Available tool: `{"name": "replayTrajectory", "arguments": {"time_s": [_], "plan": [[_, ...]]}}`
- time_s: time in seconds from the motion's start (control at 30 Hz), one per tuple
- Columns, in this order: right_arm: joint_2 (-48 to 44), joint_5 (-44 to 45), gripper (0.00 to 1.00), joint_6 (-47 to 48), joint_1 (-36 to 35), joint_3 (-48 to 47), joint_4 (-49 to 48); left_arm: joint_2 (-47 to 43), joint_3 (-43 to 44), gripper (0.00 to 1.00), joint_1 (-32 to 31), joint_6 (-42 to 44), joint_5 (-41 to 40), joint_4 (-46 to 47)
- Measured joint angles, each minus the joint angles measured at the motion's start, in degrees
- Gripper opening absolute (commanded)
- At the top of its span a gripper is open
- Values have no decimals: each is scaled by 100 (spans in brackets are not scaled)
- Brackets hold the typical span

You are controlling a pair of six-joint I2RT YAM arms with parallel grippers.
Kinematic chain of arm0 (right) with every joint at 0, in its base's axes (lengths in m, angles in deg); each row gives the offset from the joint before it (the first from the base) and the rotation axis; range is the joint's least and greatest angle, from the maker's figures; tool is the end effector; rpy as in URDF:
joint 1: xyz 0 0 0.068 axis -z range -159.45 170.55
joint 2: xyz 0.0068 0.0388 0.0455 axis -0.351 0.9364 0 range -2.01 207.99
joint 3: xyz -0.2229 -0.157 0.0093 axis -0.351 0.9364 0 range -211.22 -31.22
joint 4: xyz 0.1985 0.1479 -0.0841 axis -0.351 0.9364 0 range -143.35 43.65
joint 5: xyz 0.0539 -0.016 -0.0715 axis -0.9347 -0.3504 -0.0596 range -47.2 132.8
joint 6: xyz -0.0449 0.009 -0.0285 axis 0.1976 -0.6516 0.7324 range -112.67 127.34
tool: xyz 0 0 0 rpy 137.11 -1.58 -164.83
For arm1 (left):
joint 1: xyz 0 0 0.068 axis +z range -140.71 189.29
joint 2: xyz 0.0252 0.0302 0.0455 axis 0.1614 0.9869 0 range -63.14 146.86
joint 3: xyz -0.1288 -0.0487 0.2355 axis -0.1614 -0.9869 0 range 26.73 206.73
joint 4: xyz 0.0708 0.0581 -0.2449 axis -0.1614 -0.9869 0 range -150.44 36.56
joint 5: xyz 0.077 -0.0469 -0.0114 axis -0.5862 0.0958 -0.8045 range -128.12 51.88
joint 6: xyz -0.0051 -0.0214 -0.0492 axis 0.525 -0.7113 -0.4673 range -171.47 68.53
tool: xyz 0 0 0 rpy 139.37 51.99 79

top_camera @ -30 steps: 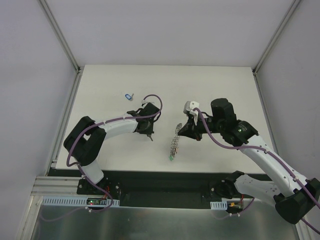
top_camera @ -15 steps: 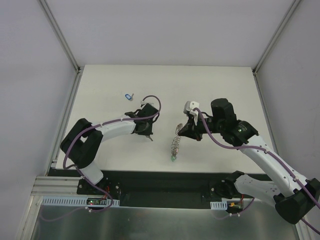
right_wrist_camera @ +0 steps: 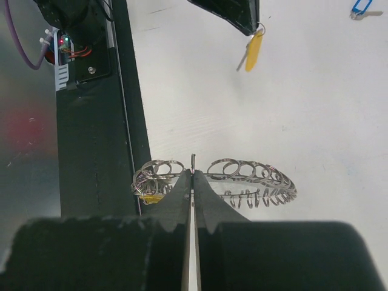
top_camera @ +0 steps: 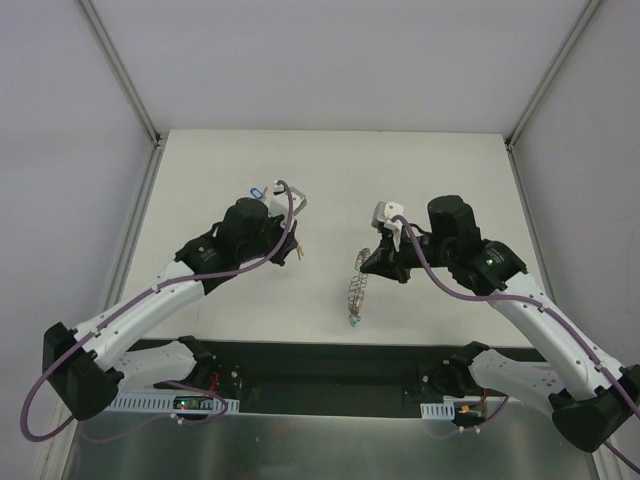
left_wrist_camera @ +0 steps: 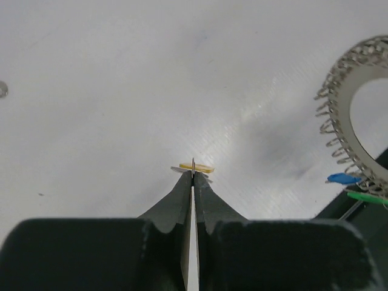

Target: Put the keys on the keyring

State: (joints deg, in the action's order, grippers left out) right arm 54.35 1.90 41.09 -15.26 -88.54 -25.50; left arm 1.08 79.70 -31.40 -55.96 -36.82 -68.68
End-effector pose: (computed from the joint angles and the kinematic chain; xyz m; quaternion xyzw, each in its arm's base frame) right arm 0.1548 0.1405 0.3517 -0.6056 0.5515 0.3065 0.4849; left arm 0.1929 -0.1671 0.3133 0.2698 0.8064 -0.2109 0.4821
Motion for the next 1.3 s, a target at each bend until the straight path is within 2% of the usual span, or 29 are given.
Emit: {"name": "replayTrajectory", "arguments": {"time_s": [0.27, 0.6, 0.97, 1.3], "plan": [[-42, -39, 1, 94, 0, -501, 402, -1038, -7, 0, 0, 1314, 1419, -68], [201, -122, 1, 343, -186, -1274, 828, -1185, 562, 0, 0, 2164, 2874, -424], [426, -59, 2, 789, -708, -1532, 1110, -1154, 955, 0, -26, 2415, 3978, -531], [402, 828, 1, 1631, -1259, -1445, 1093, -892, 1010, 0, -101, 2474, 4378, -605]]}}
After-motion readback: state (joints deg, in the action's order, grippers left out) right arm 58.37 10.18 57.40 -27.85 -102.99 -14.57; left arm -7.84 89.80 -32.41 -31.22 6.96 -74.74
